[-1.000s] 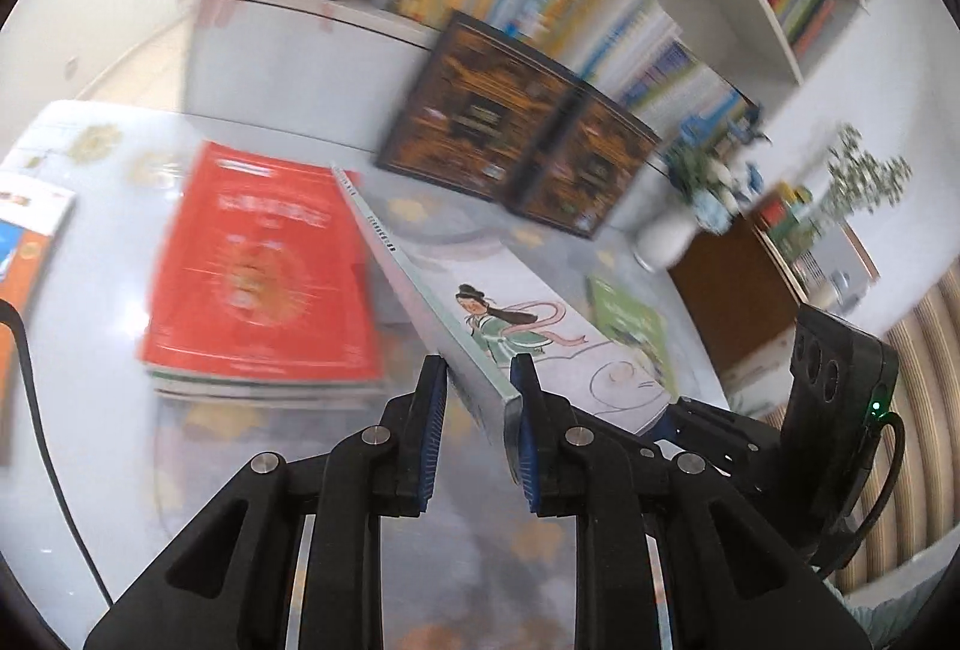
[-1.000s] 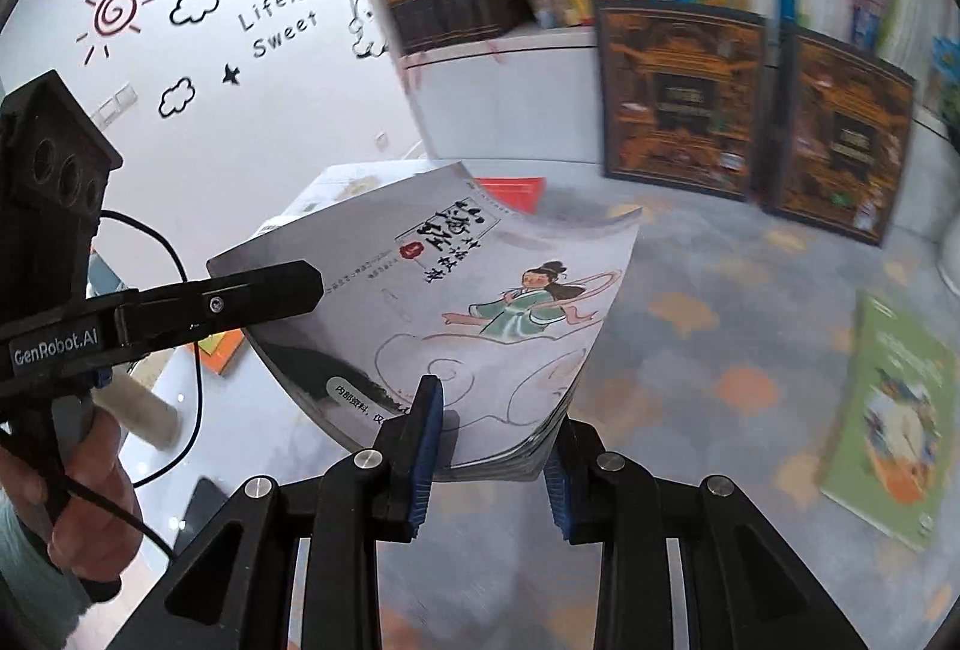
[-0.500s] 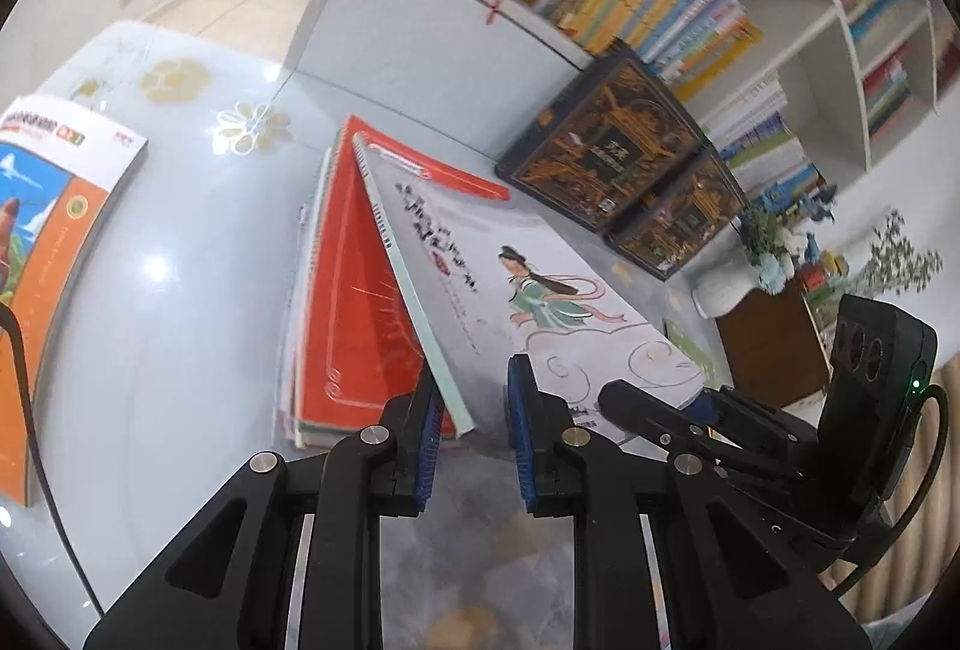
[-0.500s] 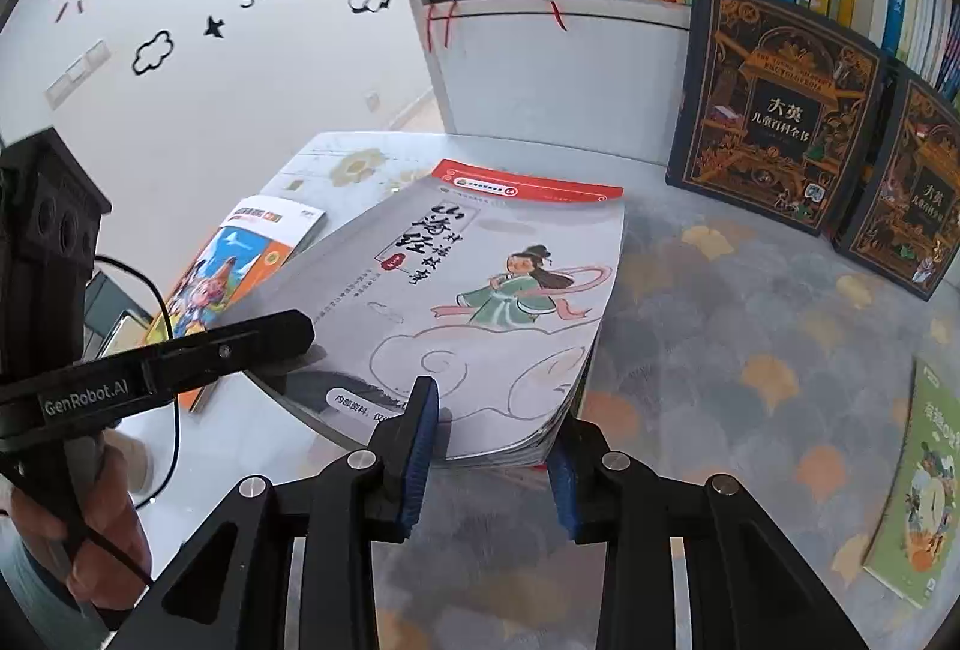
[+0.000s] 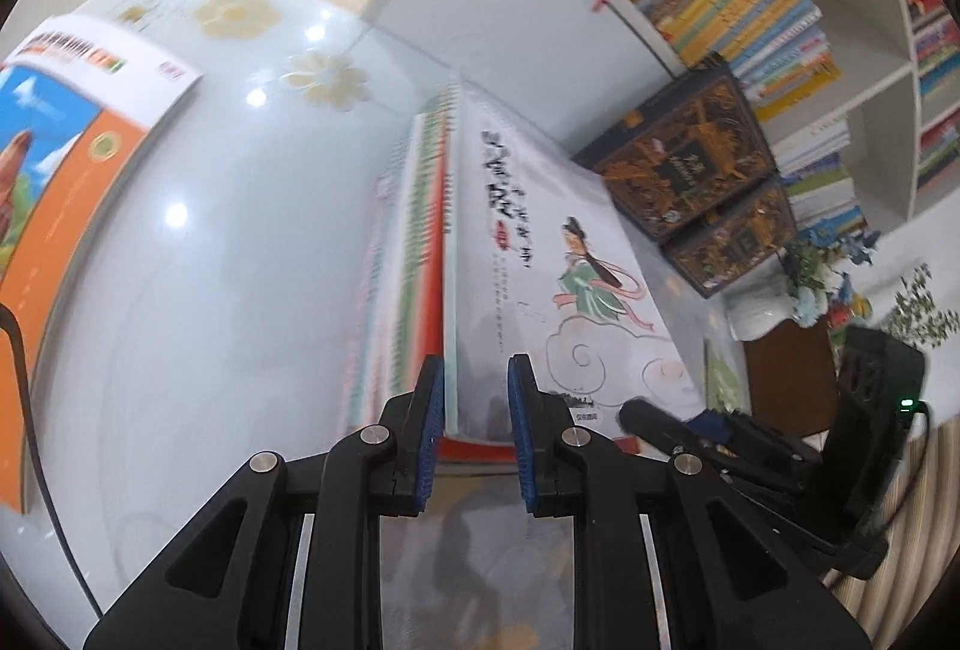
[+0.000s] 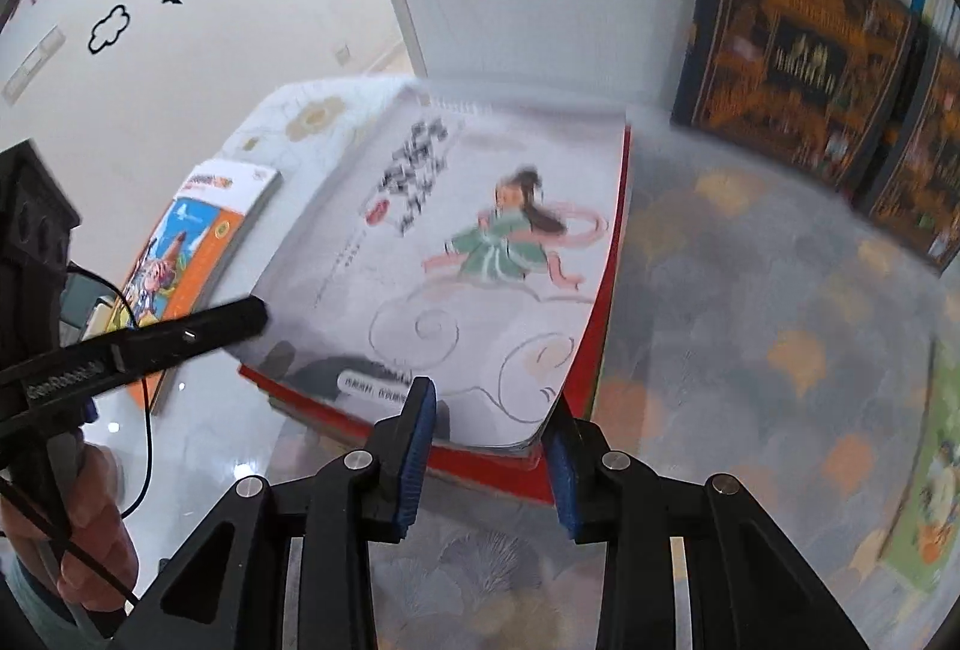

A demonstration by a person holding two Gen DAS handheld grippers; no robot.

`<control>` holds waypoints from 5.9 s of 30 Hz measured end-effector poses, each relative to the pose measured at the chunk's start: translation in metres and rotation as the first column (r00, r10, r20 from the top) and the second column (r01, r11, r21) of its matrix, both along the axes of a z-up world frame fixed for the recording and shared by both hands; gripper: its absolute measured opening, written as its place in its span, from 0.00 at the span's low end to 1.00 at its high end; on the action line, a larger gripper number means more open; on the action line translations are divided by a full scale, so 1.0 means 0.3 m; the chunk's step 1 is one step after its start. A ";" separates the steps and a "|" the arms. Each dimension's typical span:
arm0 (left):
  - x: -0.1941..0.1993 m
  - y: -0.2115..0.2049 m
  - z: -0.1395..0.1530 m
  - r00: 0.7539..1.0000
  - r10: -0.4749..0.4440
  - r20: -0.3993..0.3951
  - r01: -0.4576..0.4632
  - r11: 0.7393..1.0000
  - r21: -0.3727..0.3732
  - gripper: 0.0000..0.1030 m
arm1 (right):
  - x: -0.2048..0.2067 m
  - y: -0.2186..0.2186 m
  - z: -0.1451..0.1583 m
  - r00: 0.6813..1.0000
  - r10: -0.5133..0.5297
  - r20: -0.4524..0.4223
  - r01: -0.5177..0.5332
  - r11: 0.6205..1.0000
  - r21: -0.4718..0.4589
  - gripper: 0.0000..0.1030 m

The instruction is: Organize books

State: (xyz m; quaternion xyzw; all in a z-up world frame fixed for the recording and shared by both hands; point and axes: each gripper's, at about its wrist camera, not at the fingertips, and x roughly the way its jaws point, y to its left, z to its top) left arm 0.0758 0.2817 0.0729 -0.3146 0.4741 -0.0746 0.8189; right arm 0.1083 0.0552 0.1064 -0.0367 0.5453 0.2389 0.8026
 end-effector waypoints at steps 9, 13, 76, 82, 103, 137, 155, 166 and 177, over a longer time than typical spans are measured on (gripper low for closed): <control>-0.139 0.006 0.004 0.999 0.010 -0.030 -0.009 0.999 0.044 0.16 | -0.079 -0.126 -0.038 0.995 -0.065 -0.078 0.073 0.992 0.100 0.46; -0.184 -0.070 0.013 0.998 -0.046 -0.043 0.049 0.995 0.084 0.17 | -0.150 -0.193 -0.104 0.985 -0.082 -0.150 0.097 0.990 0.101 0.46; 0.235 -1.558 -0.167 0.880 -0.420 -0.221 0.463 0.862 0.206 0.26 | 0.062 -1.681 -0.247 0.863 -0.486 -0.141 0.500 0.860 0.102 0.64; 0.252 -1.587 -0.186 0.873 -0.446 -0.201 0.482 0.853 0.199 0.38 | 0.098 -1.696 -0.287 0.822 -0.562 -0.097 0.568 0.820 0.067 0.50; -0.340 -1.417 -0.175 0.851 -0.459 -0.254 0.492 0.867 0.081 0.43 | -0.349 -1.390 -0.282 0.977 -0.193 -0.091 0.192 0.981 -0.020 0.61; -0.351 -1.394 -0.215 0.930 -0.333 -0.154 0.282 0.918 -0.277 0.26 | -0.566 -1.534 -0.309 0.917 -0.330 -0.223 0.376 0.902 0.212 0.51; -0.308 -1.453 -0.144 0.932 -0.332 -0.145 0.180 0.771 -0.610 0.19 | -0.536 -1.808 -0.395 0.749 -0.274 -0.603 0.648 0.492 0.581 0.55; -0.319 -1.472 -0.110 0.904 -0.368 -0.215 0.315 0.917 -0.246 0.21 | -0.491 -1.606 -0.186 0.894 -0.346 -0.286 0.434 0.829 0.354 0.40; -0.371 -1.511 0.052 0.890 -0.442 -0.111 0.451 0.889 0.074 0.23 | -0.538 -1.514 -0.092 0.942 -0.312 -0.127 0.335 0.908 0.253 0.40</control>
